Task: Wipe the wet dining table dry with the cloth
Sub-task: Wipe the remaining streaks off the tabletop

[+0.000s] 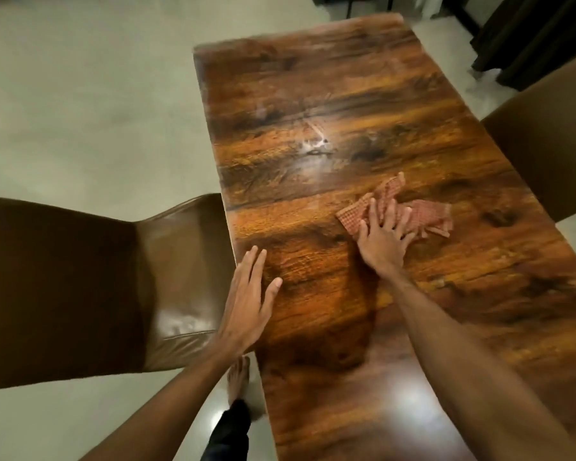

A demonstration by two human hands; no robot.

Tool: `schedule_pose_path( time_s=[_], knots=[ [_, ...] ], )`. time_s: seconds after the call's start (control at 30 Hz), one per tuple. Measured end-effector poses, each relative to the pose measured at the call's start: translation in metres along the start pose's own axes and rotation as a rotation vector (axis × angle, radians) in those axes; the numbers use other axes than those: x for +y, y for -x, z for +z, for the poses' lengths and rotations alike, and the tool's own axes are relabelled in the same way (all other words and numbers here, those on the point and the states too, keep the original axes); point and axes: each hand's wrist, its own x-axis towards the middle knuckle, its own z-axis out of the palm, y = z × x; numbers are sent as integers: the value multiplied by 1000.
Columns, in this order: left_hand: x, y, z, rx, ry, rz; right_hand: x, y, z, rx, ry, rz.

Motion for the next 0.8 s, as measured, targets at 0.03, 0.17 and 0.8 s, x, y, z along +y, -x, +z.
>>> schedule_pose_path(
  time_s=[0.03,0.17,0.8],
  knots=[
    [-13,-8,-8,-20,20,5,-25,19,12,4,62,-50],
    [-52,-31,-48,37,61,-3,-136,110,68,-9,148,-380],
    [-4,-62,-22,-275,-8,268,1,198,51,36,-6,252]
  ],
)
